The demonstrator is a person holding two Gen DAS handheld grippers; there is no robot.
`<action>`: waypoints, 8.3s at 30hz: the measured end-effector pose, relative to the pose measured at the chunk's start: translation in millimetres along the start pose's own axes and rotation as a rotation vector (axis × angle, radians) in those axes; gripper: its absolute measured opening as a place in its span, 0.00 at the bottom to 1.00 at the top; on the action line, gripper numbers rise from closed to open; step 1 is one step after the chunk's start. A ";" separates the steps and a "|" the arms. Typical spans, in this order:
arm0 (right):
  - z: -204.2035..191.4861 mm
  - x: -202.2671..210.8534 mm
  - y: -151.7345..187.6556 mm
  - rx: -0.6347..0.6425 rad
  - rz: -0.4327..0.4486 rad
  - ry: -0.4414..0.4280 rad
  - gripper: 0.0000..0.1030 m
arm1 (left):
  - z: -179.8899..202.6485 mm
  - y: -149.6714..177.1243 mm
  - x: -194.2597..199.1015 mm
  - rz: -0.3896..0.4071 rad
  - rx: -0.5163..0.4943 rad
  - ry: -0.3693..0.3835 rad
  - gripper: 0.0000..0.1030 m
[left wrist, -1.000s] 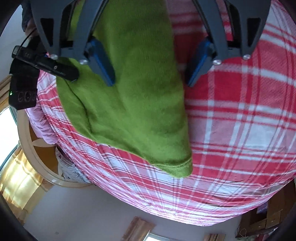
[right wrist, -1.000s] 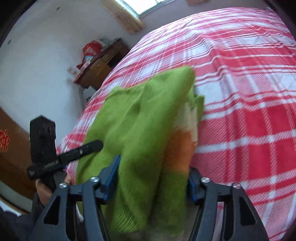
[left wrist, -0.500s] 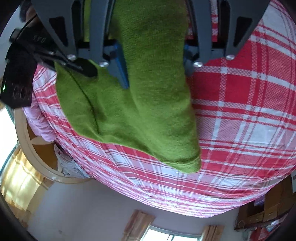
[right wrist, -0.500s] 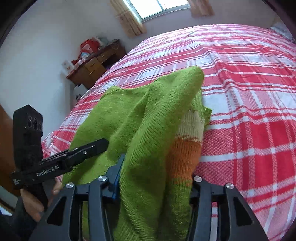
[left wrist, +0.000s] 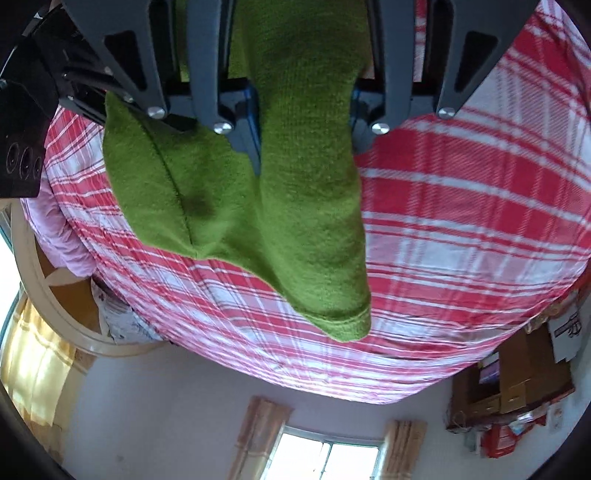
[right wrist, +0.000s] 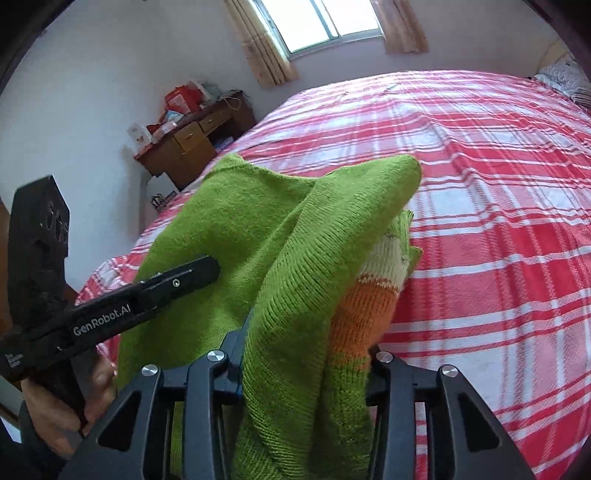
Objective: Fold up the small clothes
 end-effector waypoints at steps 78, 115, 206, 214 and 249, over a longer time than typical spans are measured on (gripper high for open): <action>-223.3 -134.1 -70.9 0.374 0.264 -0.040 0.25 | -258.8 -67.1 -7.1 0.186 0.263 -0.488 0.69; -198.0 -101.1 -11.1 0.241 0.084 -0.088 0.66 | -176.2 27.4 54.0 0.105 0.161 -0.596 0.68; -244.9 132.8 -2.7 0.282 0.505 -0.023 0.75 | -64.6 47.1 249.4 0.552 0.005 -0.671 1.00; -243.4 133.8 -4.0 0.277 0.504 -0.025 0.75 | -65.8 46.8 249.1 0.549 0.007 -0.669 1.00; -248.5 126.8 -4.2 0.270 0.481 -0.024 0.75 | -67.3 47.2 241.9 0.525 0.010 -0.671 1.00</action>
Point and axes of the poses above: each gripper's, at about its wrist camera, not at the fingertips, and x roughly against the way its jaws point, z to its right, y to its underside, the point moved 1 cm from there along -x, roughly the way its jaws point, and after that the axes turned 2 degrees about y, right-handed, at the moved point
